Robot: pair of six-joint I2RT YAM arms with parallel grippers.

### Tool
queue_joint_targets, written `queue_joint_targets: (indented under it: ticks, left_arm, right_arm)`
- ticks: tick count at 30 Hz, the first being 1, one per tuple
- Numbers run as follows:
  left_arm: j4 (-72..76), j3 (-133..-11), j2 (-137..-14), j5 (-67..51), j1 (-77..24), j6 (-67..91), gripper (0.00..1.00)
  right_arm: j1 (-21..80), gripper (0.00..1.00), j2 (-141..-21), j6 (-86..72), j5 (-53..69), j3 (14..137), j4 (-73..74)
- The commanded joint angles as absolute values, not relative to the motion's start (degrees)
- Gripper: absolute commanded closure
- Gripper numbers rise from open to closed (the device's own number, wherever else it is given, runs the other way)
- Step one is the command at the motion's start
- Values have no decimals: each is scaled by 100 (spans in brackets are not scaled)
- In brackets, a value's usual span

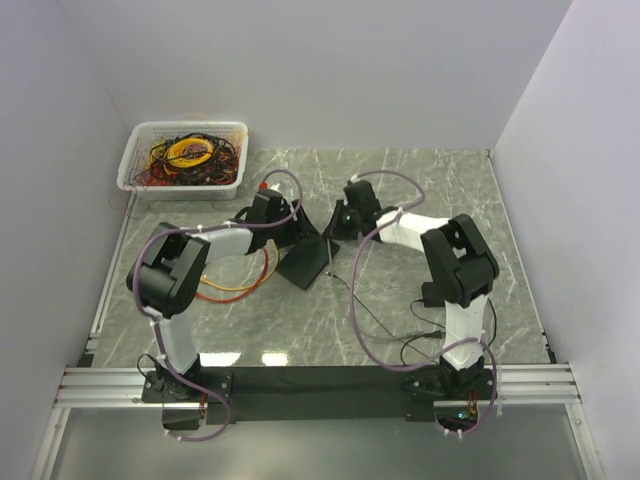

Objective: Insert the plug into the switch port

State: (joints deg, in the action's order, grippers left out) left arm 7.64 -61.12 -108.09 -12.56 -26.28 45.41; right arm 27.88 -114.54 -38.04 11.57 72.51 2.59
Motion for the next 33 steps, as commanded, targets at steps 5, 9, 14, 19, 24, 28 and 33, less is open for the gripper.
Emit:
queue_joint_targets:
  ticks: [5, 9, 14, 19, 24, 28, 33]
  left_arm:
    - [563, -5590, -9634, -598, -3032, 4852, 28]
    - [247, -5546, -9343, -273, -3032, 4632, 29]
    - [403, -5309, -9097, -61, -3032, 4290, 28]
    - [1378, -4748, -8895, -640, -3024, 3956, 28]
    - [2756, -4132, -8702, -1352, -3032, 3850, 28]
    - [3329, -3833, -8771, -1520, -3023, 3727, 28]
    - [3691, -3753, -9061, -1459, -3032, 3533, 29]
  right_arm:
    - [3340, 100, -10373, -3587, 801, 6170, 500]
    - [3349, 100, -9408, -3156, 238, 6012, 1184]
    - [3514, 100, -8369, -2743, 114, 5468, 1547]
    - [3709, 100, -7665, -2636, 1229, 4423, 1170]
    - [3832, 100, -7427, -2812, 2038, 3605, 476]
    - [4016, 100, -7567, -2760, 2415, 3524, 203]
    - [4385, 100, -8163, -2725, 2759, 3884, 9]
